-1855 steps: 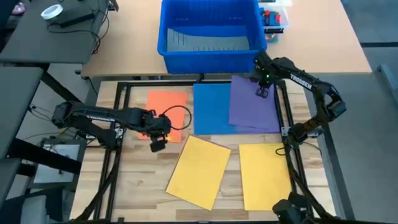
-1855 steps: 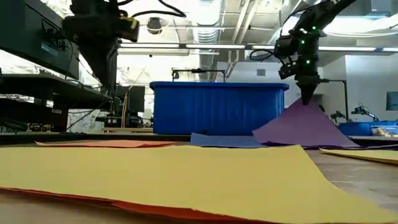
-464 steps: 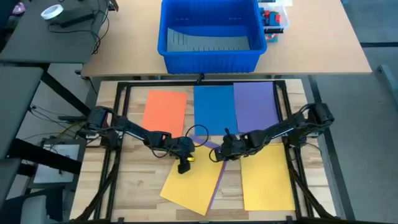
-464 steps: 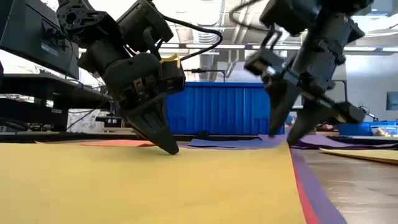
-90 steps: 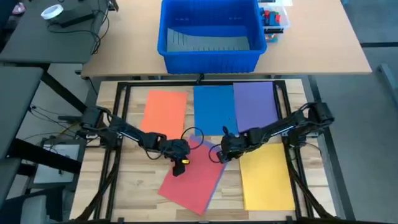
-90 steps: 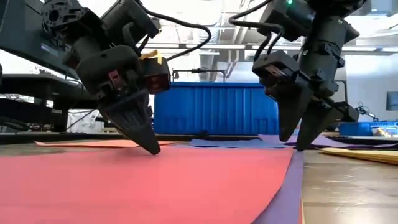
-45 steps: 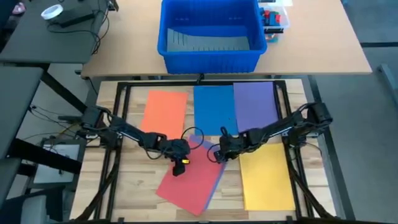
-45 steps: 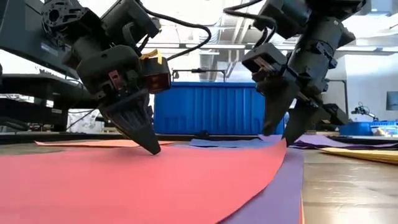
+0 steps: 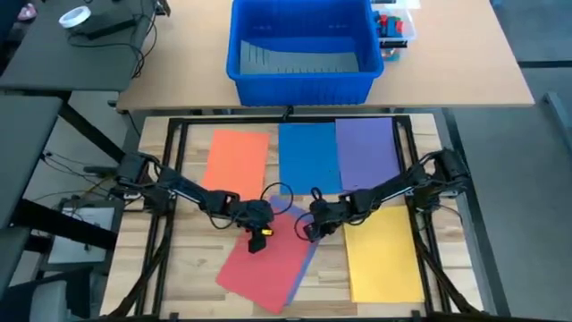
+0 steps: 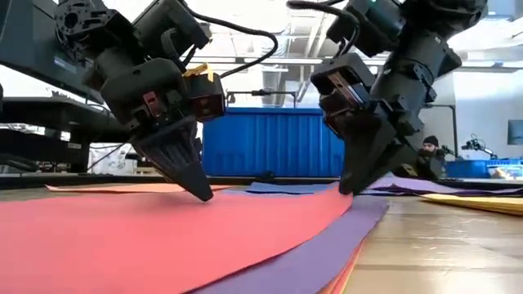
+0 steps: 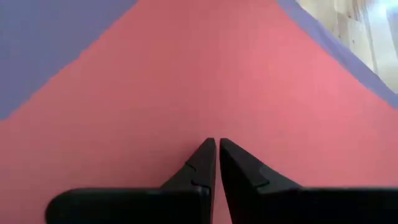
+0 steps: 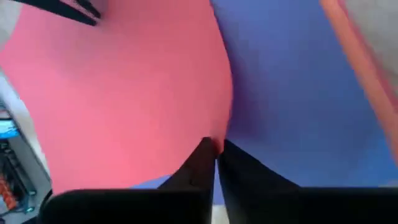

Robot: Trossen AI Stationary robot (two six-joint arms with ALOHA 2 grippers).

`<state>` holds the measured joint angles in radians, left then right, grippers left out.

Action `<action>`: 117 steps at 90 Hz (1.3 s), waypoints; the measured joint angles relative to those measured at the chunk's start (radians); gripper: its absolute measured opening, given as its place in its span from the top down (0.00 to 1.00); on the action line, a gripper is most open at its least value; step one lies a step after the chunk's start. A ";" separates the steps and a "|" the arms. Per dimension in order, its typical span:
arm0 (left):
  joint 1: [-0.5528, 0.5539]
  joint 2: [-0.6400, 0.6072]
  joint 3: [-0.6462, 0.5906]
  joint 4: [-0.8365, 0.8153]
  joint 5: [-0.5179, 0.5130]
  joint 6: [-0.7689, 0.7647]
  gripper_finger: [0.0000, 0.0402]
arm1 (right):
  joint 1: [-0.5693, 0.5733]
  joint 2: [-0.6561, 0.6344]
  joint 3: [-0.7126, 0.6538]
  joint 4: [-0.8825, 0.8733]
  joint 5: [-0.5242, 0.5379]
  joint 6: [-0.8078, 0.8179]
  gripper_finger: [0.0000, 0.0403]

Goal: Organize paper
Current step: Put the red paper on the table

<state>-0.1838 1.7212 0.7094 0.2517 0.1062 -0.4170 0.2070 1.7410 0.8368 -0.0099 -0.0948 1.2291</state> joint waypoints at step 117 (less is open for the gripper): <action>-0.041 -0.925 0.253 -1.062 -0.101 -0.252 0.99 | -0.074 0.506 0.709 0.185 -0.144 -0.211 1.00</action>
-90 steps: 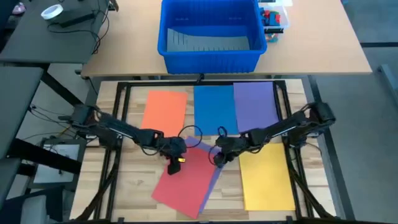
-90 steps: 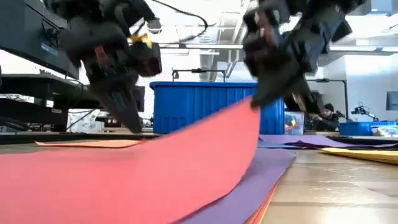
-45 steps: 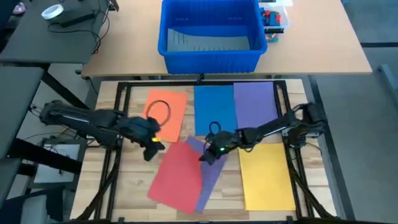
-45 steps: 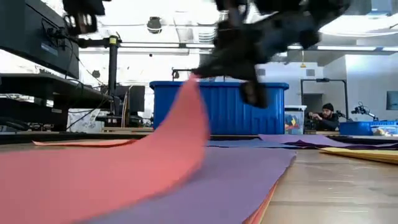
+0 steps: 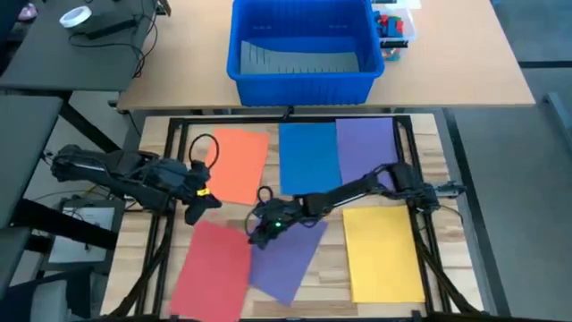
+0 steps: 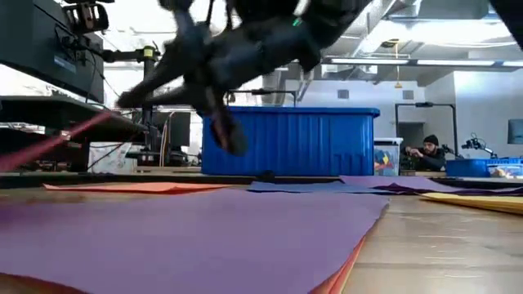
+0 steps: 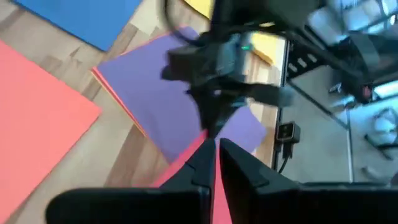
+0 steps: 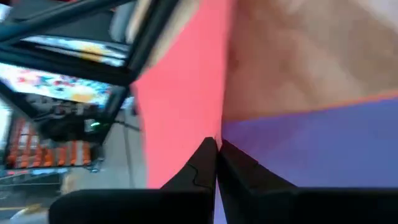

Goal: Organize paper
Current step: Put the red paper on the table

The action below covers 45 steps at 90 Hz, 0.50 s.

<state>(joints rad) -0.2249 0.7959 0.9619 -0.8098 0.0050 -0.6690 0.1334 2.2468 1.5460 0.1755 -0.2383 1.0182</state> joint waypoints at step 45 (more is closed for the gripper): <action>-0.024 -0.001 -0.001 -0.109 0.026 0.150 0.99 | -0.088 0.131 0.193 0.001 0.154 0.183 1.00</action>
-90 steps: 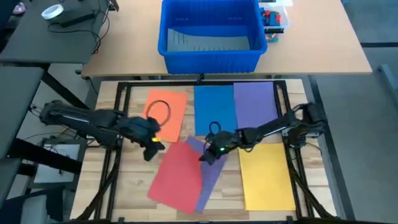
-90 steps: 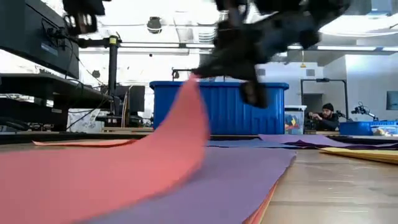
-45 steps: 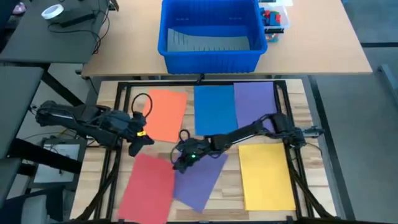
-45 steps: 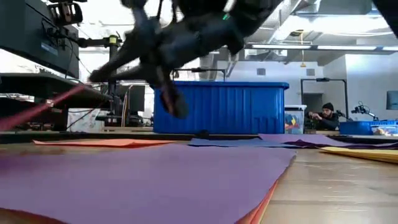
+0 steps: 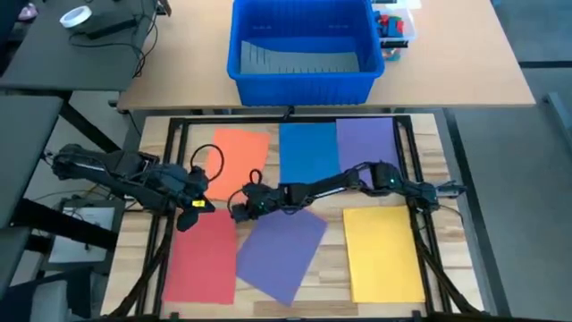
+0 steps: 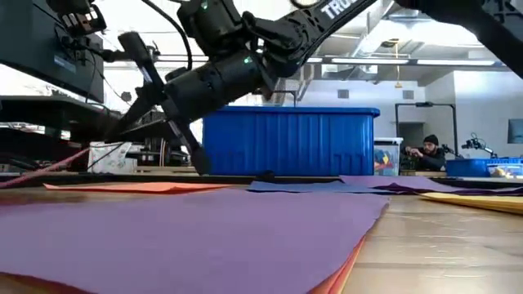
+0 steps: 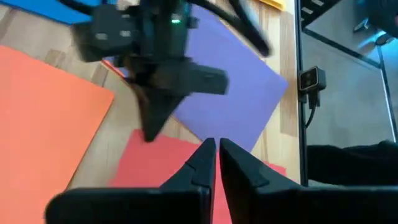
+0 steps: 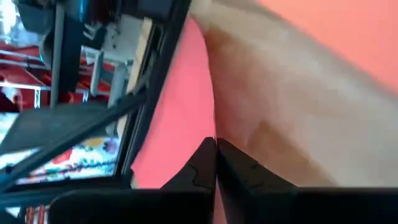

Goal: Organize paper
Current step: Put the red paper on the table, then adjust the orange paper on the table

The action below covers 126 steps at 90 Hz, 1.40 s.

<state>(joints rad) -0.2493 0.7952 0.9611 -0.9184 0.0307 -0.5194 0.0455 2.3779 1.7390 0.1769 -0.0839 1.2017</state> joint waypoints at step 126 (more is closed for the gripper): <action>0.616 0.512 0.000 0.103 0.140 0.441 0.99 | -0.379 -0.844 0.000 -0.780 -0.249 -0.898 0.69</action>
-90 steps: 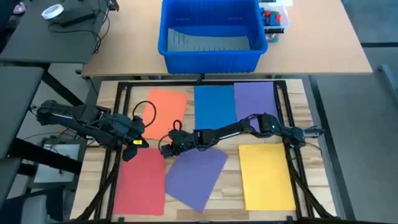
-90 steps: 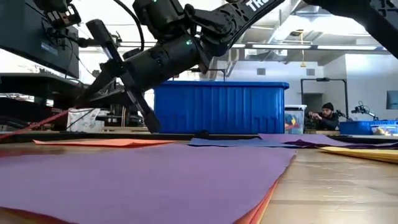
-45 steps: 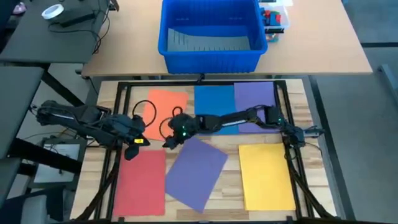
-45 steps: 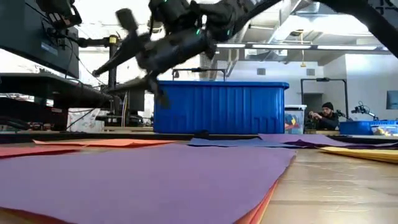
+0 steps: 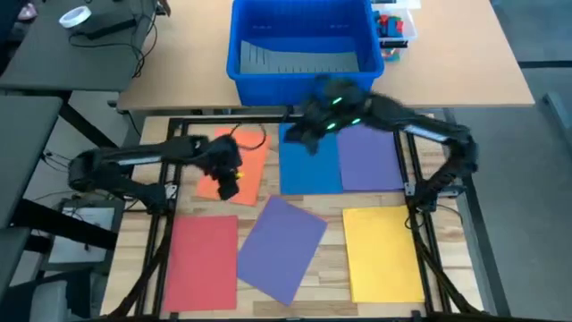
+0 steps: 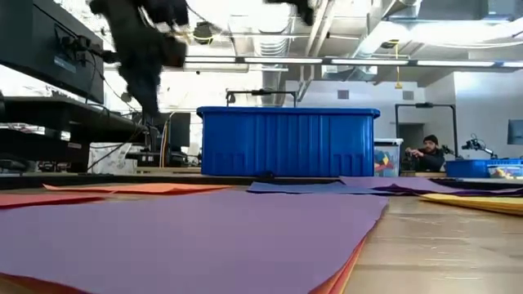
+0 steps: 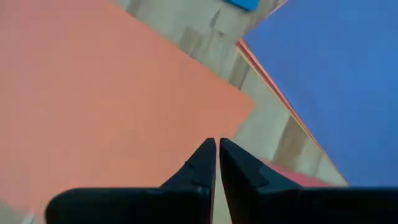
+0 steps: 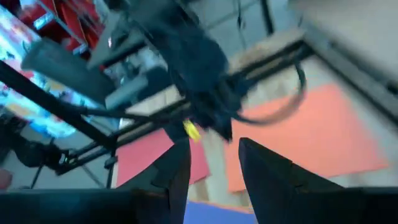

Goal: Organize paper
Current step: Adjust the orange paper on the table

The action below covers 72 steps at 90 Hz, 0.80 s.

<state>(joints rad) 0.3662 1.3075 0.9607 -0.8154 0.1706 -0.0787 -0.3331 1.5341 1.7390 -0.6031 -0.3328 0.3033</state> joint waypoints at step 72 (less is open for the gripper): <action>0.146 0.403 0.002 0.075 -0.095 0.529 0.99 | 0.016 -0.071 -0.011 -0.229 0.204 -0.122 0.69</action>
<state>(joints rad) 0.5122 1.7103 0.9627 -0.7405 0.0752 0.4499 -0.3167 1.4631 1.7283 -0.8326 -0.1291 0.1812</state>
